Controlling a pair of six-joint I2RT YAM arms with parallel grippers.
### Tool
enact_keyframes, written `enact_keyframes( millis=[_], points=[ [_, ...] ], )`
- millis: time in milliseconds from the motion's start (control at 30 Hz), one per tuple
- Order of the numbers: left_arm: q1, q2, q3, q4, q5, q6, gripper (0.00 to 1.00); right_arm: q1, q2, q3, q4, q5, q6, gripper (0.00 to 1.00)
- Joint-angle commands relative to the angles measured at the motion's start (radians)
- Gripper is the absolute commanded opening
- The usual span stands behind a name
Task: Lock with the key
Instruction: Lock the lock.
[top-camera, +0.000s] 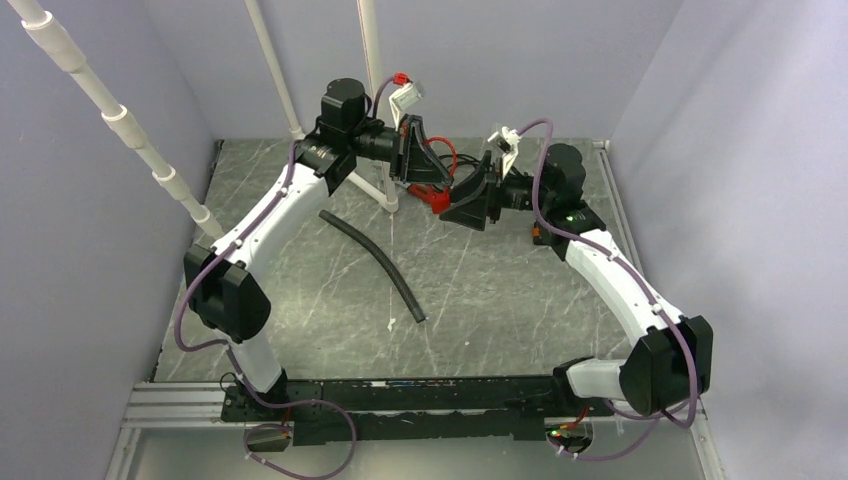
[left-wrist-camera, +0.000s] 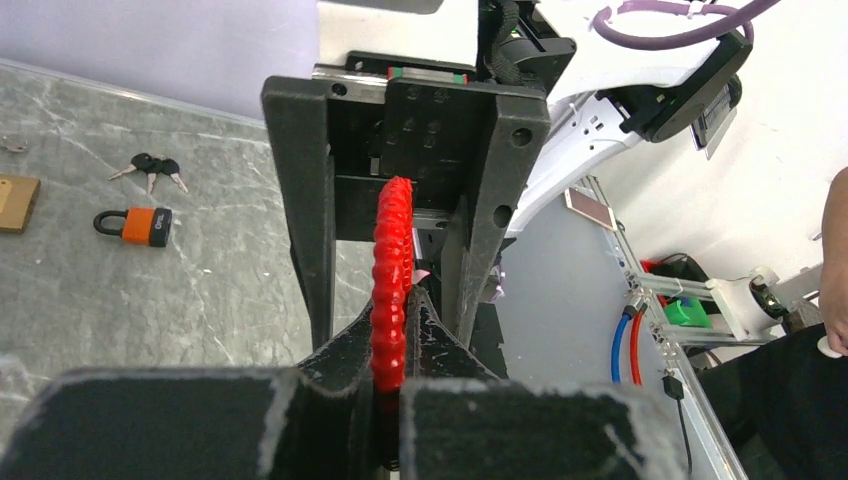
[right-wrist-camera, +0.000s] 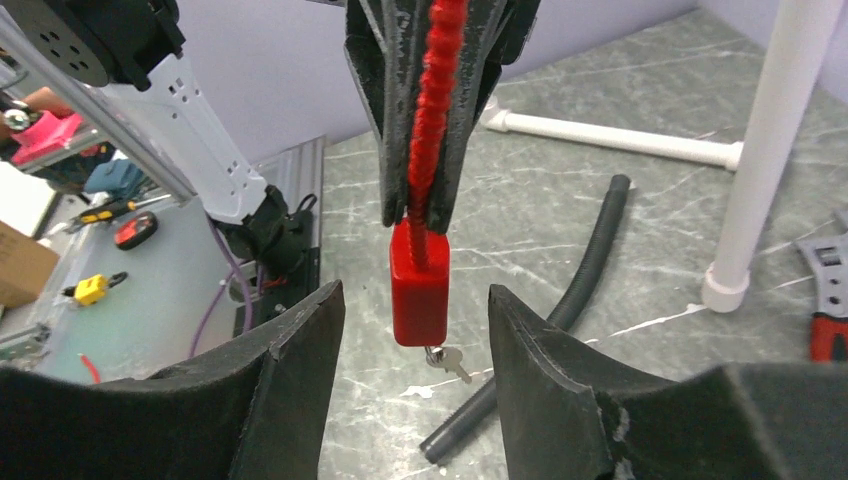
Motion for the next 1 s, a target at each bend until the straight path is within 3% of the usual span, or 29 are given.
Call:
enact_keyframes(
  millis=[0, 267, 600, 733, 900, 967],
  points=[
    [-0.007, 0.002, 0.047, -0.024, 0.029, 0.046, 0.0, 0.01, 0.018, 0.046, 0.015, -0.054, 0.027, 0.59],
    [-0.025, 0.02, 0.067, -0.07, 0.045, 0.078, 0.0, 0.022, 0.036, 0.065, -0.007, -0.072, 0.017, 0.56],
    [-0.029, 0.032, 0.09, -0.108, 0.046, 0.106, 0.0, 0.035, 0.047, 0.073, -0.063, -0.082, -0.027, 0.39],
    [-0.03, 0.035, 0.097, -0.114, 0.049, 0.114, 0.0, 0.036, 0.056, 0.082, -0.112, -0.088, -0.056, 0.45],
    [-0.03, 0.036, 0.099, -0.123, 0.052, 0.125, 0.0, 0.036, 0.054, 0.078, -0.097, -0.086, -0.052, 0.32],
    [-0.03, 0.036, 0.099, -0.128, 0.055, 0.129, 0.0, 0.037, 0.054, 0.077, -0.082, -0.085, -0.036, 0.31]
  ],
)
